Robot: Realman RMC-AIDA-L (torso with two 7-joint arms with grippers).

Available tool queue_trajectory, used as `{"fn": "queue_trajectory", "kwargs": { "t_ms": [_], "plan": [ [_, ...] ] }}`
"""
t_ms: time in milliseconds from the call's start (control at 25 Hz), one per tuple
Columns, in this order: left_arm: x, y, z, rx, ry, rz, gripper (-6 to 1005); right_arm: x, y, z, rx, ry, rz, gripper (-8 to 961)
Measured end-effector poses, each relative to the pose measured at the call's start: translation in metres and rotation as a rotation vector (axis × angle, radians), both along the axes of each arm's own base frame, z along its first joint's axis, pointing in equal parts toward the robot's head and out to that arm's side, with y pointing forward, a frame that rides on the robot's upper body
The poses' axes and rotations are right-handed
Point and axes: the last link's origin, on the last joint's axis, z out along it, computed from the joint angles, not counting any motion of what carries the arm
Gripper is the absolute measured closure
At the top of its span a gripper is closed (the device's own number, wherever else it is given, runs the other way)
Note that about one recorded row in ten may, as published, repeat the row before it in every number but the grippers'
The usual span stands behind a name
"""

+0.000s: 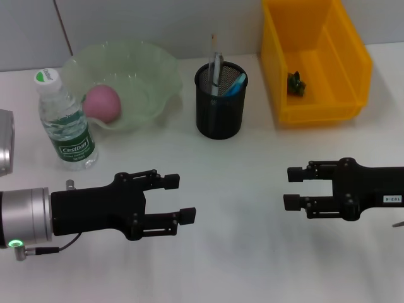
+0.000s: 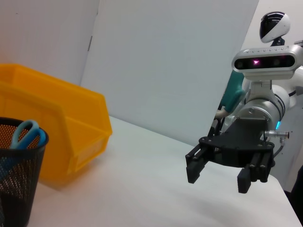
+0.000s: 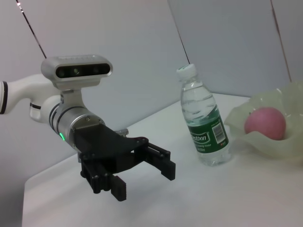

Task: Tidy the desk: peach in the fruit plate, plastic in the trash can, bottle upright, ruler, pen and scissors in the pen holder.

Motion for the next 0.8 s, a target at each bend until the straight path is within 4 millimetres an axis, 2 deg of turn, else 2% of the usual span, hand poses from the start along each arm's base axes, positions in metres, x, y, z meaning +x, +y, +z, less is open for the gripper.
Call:
{"fn": "queue_trajectory", "kwargs": {
  "t_ms": [800],
  "plan": [
    [0.0003,-0.0012,-0.0017,-0.002,-0.004,0.004,214,-0.0018,0.0008,-0.0007,-0.002,0.000,0.007,276]
  ]
}}
